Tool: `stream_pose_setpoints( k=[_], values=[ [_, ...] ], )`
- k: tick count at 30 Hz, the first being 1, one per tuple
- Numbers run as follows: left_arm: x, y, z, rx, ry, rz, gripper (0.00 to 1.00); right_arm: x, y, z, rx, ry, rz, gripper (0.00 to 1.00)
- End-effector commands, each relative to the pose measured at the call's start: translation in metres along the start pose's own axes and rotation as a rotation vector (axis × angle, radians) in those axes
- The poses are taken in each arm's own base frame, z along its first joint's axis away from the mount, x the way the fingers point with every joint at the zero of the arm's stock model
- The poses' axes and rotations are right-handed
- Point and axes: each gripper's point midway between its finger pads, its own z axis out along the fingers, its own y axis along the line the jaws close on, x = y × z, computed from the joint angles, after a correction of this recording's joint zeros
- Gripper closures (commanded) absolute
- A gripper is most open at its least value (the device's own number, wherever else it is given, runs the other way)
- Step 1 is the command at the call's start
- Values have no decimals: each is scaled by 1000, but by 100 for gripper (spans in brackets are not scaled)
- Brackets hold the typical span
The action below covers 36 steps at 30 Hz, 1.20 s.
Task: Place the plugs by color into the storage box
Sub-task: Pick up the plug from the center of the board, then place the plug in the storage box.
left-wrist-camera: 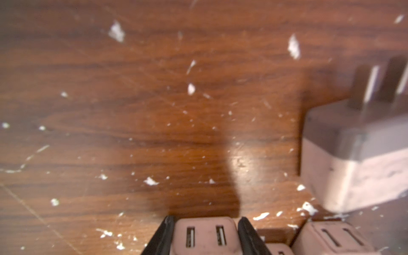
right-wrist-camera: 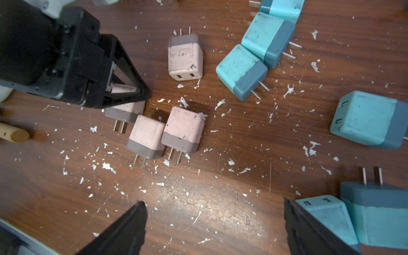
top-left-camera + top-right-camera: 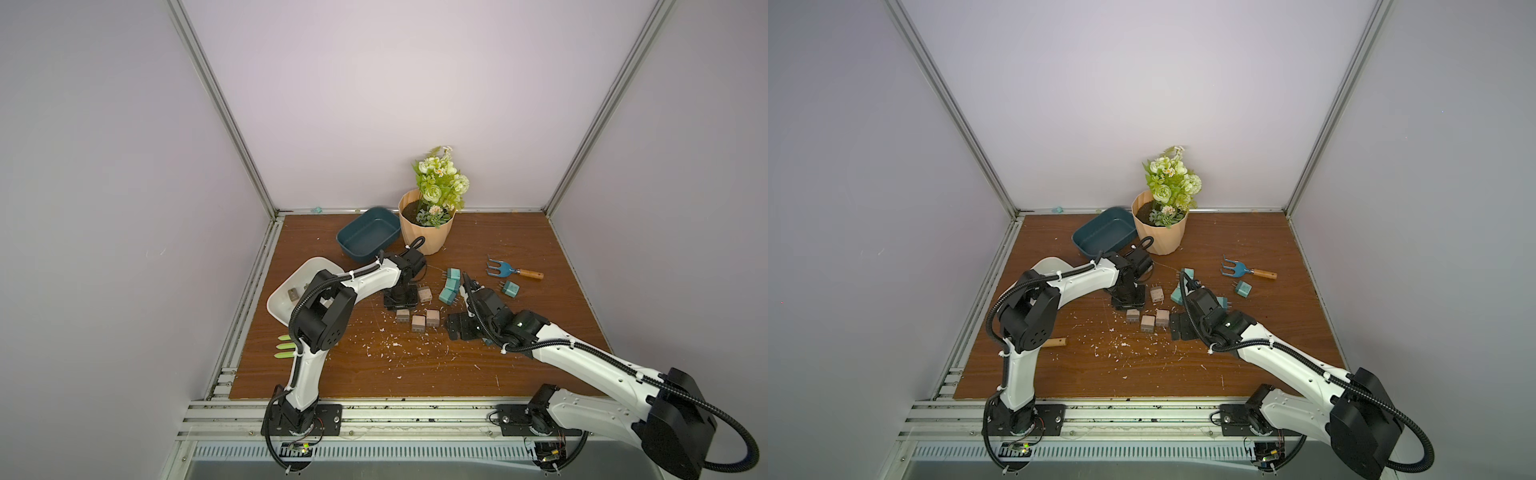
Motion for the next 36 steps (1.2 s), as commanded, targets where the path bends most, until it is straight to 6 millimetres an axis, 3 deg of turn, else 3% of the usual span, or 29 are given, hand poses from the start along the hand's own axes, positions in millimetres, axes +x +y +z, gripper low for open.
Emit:
stream_pose_setpoints(
  k=[1,7,18,22,31,36],
  values=[
    [11,14,-7,-41,4,1,67,-5,-3,-2,17,-18,14,1],
    [1,31,-33,-9,-37,-49,72,-9,0,-1,16,-17,7,1],
    [-46,108,-107,18,-171,-175,72,-8,4,5,3,1,-6,1],
    [-53,152,-125,-8,-207,-244,73,-10,6,6,-2,3,-11,1],
    [-44,268,-130,-115,-210,-413,74,-8,6,9,-2,10,-13,1],
    [-38,310,-120,-213,-179,-443,75,-9,7,10,-4,12,-16,1]
  ],
)
